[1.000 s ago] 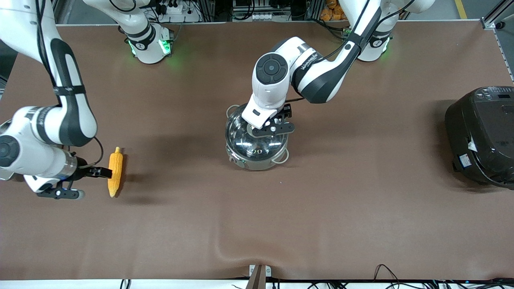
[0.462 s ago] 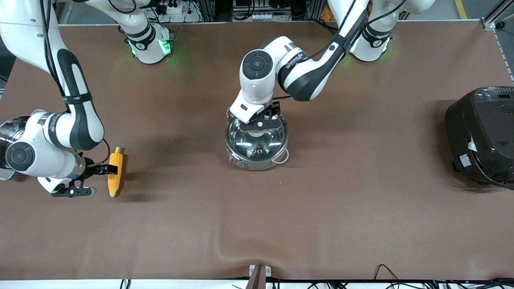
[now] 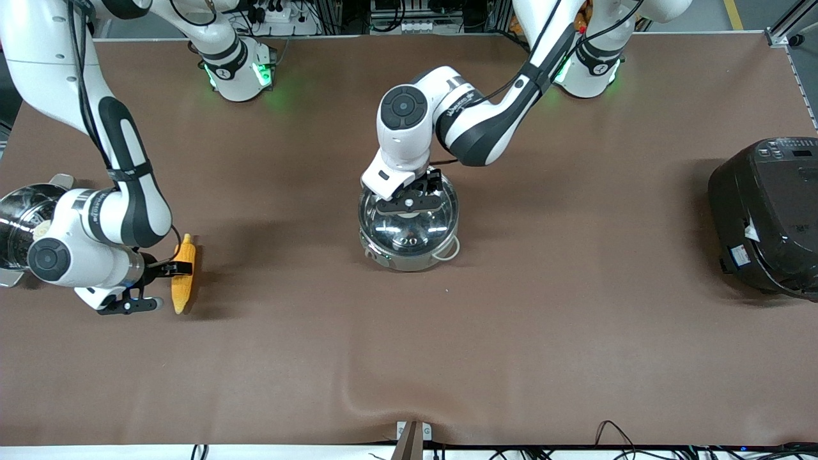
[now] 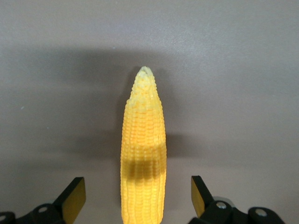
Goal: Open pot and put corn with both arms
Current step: 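Close the right gripper on the yellow corn cob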
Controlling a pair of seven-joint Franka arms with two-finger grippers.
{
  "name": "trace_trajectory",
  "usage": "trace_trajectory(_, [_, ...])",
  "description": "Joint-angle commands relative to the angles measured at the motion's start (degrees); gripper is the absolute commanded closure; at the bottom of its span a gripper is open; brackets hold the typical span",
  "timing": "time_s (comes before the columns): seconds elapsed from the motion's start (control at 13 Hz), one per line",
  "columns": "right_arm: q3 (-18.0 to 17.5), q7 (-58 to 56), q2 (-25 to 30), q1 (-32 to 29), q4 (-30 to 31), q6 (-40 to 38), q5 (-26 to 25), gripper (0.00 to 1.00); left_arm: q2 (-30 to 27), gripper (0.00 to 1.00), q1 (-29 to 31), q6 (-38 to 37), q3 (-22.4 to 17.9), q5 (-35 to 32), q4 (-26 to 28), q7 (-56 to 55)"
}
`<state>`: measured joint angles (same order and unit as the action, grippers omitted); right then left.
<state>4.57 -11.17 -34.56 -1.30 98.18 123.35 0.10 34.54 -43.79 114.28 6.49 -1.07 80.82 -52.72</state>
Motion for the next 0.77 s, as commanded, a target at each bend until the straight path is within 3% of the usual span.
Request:
trace_trajectory(0.0, [-0.79, -3.50, -1.82, -1.60, -0.36, 1.89, -0.54, 0.00, 1.14, 0.00, -0.78, 0.07, -0.43, -1.39, -1.63, 1.82])
trace_trajectory(0.38, [-0.79, -3.77, -3.32, -1.87, -0.36, 2.86, -0.45, 0.00, 1.14, 0.00, -0.69, 0.07, -0.69, -1.39, -1.63, 3.41])
trace_trajectory(0.62, [-0.79, -3.77, -3.41, -1.51, -0.36, 2.42, -0.54, 0.33, 1.23, 0.00, -0.69, 0.59, -0.69, -1.39, -1.63, 3.15])
trace_trajectory(0.69, [-0.79, -3.69, -3.41, -1.43, -0.36, 2.42, -0.45, 0.46, 1.23, 0.48, -0.69, 0.94, -0.61, -1.22, -1.63, 1.76])
